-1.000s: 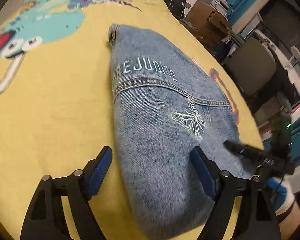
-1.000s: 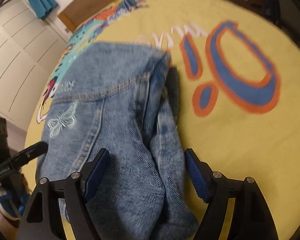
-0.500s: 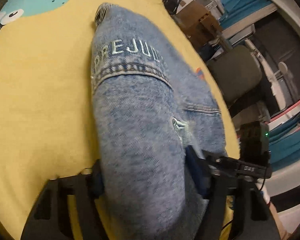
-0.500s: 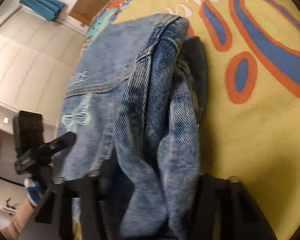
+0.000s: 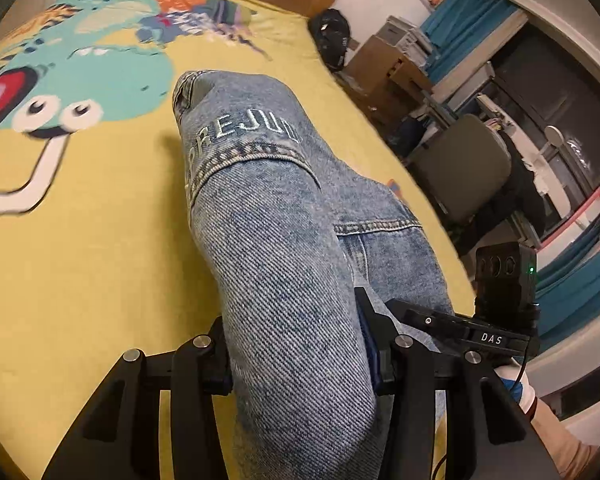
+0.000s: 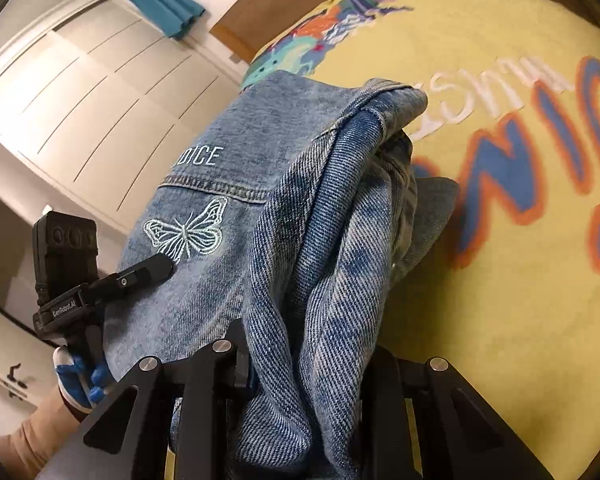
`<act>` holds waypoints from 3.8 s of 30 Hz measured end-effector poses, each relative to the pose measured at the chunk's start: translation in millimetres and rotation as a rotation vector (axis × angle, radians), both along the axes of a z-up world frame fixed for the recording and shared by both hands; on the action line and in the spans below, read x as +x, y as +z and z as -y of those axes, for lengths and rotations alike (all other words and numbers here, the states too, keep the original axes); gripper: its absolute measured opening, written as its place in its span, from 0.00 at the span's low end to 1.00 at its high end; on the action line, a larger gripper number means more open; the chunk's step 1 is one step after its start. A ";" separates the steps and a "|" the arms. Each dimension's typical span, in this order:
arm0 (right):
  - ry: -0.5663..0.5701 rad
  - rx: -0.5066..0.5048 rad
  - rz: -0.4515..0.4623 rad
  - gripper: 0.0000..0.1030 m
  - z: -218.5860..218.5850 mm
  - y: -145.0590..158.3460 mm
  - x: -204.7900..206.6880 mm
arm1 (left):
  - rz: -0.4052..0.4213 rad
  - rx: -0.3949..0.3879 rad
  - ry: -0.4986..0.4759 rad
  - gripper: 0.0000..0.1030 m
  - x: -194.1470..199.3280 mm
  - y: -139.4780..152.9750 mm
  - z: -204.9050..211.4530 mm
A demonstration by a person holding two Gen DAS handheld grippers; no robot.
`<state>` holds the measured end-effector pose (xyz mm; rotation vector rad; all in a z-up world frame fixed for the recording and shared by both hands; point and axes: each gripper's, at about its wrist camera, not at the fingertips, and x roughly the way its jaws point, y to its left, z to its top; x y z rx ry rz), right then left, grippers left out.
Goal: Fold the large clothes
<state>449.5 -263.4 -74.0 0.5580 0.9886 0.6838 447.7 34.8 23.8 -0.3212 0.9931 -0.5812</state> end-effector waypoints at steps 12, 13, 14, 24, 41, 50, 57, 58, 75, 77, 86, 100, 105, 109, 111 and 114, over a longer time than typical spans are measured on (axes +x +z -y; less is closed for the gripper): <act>-0.115 0.035 -0.125 0.51 35.4 -57.7 -27.0 | -0.064 0.104 0.036 0.57 -39.1 -46.0 -19.1; -0.122 0.029 -0.128 0.51 39.0 -58.8 -31.3 | -0.061 0.110 0.038 0.57 -42.3 -44.6 -19.1; -0.126 0.017 -0.127 0.51 40.7 -58.0 -33.7 | -0.060 0.118 0.042 0.57 -44.6 -43.5 -18.1; -0.219 -0.189 -0.091 0.53 28.6 -20.7 -52.1 | -0.020 0.251 0.087 0.58 -85.2 -28.2 -5.9; -0.306 -0.428 0.082 0.64 39.7 78.8 -192.3 | 0.071 0.335 0.178 0.75 -200.0 34.9 -2.4; -0.284 -0.477 0.163 0.68 20.9 107.4 -265.7 | 0.126 0.330 0.219 0.80 -262.3 58.1 -12.1; -0.270 -0.514 0.206 0.72 5.1 118.7 -307.4 | 0.166 0.359 0.261 0.80 -301.3 64.4 -18.3; -0.267 -0.519 0.214 0.74 2.7 119.8 -312.9 | 0.168 0.368 0.265 0.80 -306.3 64.2 -18.5; -0.302 -0.558 0.235 0.80 -7.5 109.0 -349.9 | 0.150 0.417 0.327 0.97 -344.9 45.1 -22.6; -0.318 -0.557 0.232 0.81 -4.0 107.4 -350.8 | 0.149 0.424 0.323 0.97 -346.7 43.1 -20.2; -0.373 -0.576 0.207 0.98 8.6 92.8 -353.0 | 0.161 0.439 0.301 0.97 -350.9 34.2 -9.8; -0.398 -0.633 0.203 0.99 11.7 74.2 -355.7 | 0.189 0.490 0.323 0.97 -351.0 25.0 6.5; -0.410 -0.648 0.204 0.99 13.3 69.7 -355.8 | 0.187 0.498 0.319 0.97 -350.6 19.0 9.0; -0.422 -0.661 0.200 0.99 13.3 66.2 -357.3 | 0.180 0.504 0.317 0.97 -350.6 13.4 11.1; -0.429 -0.665 0.198 0.99 14.6 65.1 -357.9 | 0.181 0.507 0.317 0.97 -351.3 11.6 11.8; -0.436 -0.672 0.198 0.99 15.7 64.6 -358.6 | 0.182 0.514 0.321 0.97 -351.6 9.8 13.1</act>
